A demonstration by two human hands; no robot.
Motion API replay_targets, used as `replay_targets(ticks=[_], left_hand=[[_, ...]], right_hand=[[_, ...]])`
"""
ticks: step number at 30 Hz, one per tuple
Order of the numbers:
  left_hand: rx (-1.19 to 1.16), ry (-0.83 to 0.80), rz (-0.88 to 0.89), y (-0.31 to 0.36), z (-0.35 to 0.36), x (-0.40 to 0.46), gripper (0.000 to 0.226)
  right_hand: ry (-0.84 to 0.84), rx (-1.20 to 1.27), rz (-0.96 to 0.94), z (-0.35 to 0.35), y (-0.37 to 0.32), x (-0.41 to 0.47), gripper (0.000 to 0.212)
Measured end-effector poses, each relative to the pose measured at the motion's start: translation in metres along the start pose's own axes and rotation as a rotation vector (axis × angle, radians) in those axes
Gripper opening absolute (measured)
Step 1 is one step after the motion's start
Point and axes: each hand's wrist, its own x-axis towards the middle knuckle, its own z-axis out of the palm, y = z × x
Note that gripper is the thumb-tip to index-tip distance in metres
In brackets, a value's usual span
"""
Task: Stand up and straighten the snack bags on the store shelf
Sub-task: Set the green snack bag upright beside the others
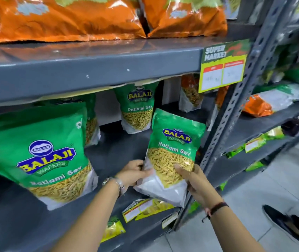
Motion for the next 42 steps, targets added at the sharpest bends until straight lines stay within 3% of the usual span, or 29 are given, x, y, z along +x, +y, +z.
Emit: replay_targets(ticks=[5,11,18,22,26,30,34,38,42], left_hand=[[-0.009,-0.087,0.094,-0.010,0.007,-0.029,0.040],[0.006,-0.052,0.204,-0.016,0.006,-0.041,0.056],[0.090,0.005,0.220,-0.017,0.000,-0.037,0.059],[0.196,0.164,0.265,-0.011,0.006,-0.024,0.063],[0.303,0.426,0.307,0.002,0.003,0.001,0.066],[0.367,0.583,0.319,-0.002,-0.006,0.026,0.063],[0.361,0.556,0.351,-0.025,-0.012,0.042,0.062],[0.390,0.509,0.323,-0.045,-0.029,0.049,0.079],[0.411,0.456,0.238,-0.061,-0.023,0.052,0.064]], right_hand=[[-0.114,0.011,-0.161,-0.019,0.000,-0.032,0.071],[-0.225,-0.082,-0.341,-0.016,-0.019,-0.050,0.063],[-0.232,-0.144,-0.382,-0.012,-0.017,-0.047,0.061],[-0.222,-0.264,-0.420,-0.008,-0.024,-0.024,0.055],[-0.240,-0.353,-0.449,0.010,-0.045,0.016,0.054],[-0.277,-0.405,-0.477,0.032,-0.052,0.055,0.062],[-0.322,-0.458,-0.458,0.033,-0.042,0.081,0.062],[-0.444,-0.660,-0.353,0.013,-0.033,0.095,0.082],[-0.398,-0.870,-0.299,0.013,-0.013,0.103,0.086]])
